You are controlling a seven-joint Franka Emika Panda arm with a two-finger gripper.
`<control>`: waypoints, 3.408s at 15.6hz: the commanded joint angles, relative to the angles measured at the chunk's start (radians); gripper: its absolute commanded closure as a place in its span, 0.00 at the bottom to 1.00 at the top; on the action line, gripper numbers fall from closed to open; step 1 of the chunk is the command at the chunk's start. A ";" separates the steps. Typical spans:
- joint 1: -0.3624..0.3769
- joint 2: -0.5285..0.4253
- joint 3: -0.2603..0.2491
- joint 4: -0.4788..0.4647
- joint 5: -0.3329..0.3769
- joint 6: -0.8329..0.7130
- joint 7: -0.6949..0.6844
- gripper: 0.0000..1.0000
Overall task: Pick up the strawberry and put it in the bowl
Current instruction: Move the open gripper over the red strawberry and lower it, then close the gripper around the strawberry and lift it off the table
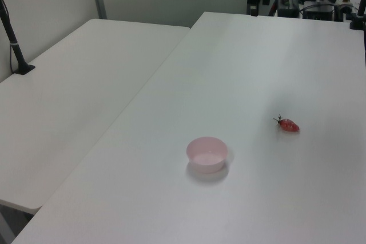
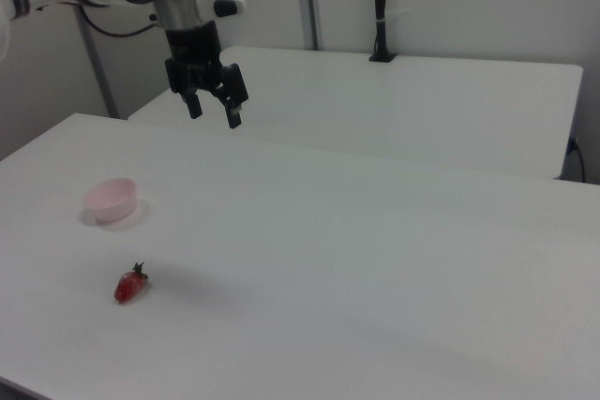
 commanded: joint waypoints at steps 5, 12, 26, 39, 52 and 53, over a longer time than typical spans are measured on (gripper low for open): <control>0.000 0.010 0.016 -0.043 0.035 0.064 -0.006 0.00; 0.002 0.008 0.016 -0.041 0.035 0.063 -0.006 0.00; 0.127 0.037 0.025 -0.256 0.000 0.139 -0.176 0.00; 0.238 -0.107 0.190 -0.823 -0.044 0.570 0.221 0.00; 0.157 -0.113 0.189 -0.745 -0.077 0.416 0.146 0.00; 0.157 -0.110 0.189 -0.750 -0.079 0.406 0.124 0.00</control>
